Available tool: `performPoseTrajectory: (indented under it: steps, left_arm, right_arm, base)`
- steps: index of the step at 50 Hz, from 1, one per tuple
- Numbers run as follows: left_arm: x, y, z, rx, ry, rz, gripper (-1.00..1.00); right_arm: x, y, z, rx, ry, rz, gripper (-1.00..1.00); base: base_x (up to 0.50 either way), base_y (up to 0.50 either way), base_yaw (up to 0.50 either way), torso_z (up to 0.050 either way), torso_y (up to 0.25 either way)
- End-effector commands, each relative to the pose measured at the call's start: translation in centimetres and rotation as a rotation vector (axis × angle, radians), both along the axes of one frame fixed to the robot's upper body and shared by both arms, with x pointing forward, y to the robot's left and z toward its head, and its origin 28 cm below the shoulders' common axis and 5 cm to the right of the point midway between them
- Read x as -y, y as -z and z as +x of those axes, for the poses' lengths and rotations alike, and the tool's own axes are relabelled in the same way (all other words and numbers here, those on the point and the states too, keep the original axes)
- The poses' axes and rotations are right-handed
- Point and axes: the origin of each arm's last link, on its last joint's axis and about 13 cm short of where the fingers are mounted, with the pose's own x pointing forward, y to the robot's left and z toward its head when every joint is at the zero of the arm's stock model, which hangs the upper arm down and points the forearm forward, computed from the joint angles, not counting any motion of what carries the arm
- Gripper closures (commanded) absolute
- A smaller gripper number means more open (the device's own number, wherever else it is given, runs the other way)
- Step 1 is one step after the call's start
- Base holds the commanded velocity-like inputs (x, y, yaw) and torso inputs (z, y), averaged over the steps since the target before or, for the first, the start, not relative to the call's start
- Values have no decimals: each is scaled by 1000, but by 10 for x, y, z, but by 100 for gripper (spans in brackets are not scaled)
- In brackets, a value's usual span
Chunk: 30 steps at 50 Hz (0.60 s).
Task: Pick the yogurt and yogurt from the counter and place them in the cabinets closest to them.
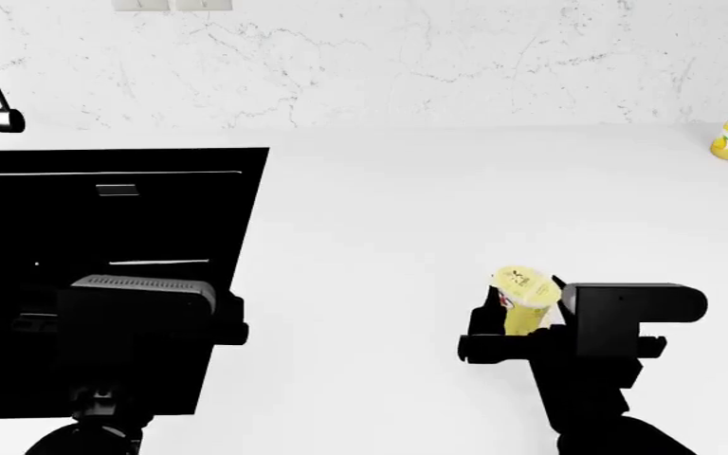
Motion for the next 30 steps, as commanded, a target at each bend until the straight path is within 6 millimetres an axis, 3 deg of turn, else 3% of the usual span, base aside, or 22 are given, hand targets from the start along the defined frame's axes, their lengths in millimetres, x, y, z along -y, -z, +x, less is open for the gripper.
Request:
performPoseTrajectory:
  steps: [1, 14, 30]
  left_arm:
    - [1, 0, 1, 1, 7, 2, -100]
    - [1, 1, 2, 2, 11, 0, -100]
    - [2, -1, 4, 16, 20, -9, -100]
  right_arm:
    - [-1, -23, -3, 73, -9, -45, 100]
    - [-8, -84, -24, 204, -75, -123, 100]
    - [-14, -201, -83, 435, -255, -154, 100]
  base:
    - [0, 0, 0, 0, 0]
    - [0, 0, 0, 0, 0]
    - [0, 0, 0, 0, 0]
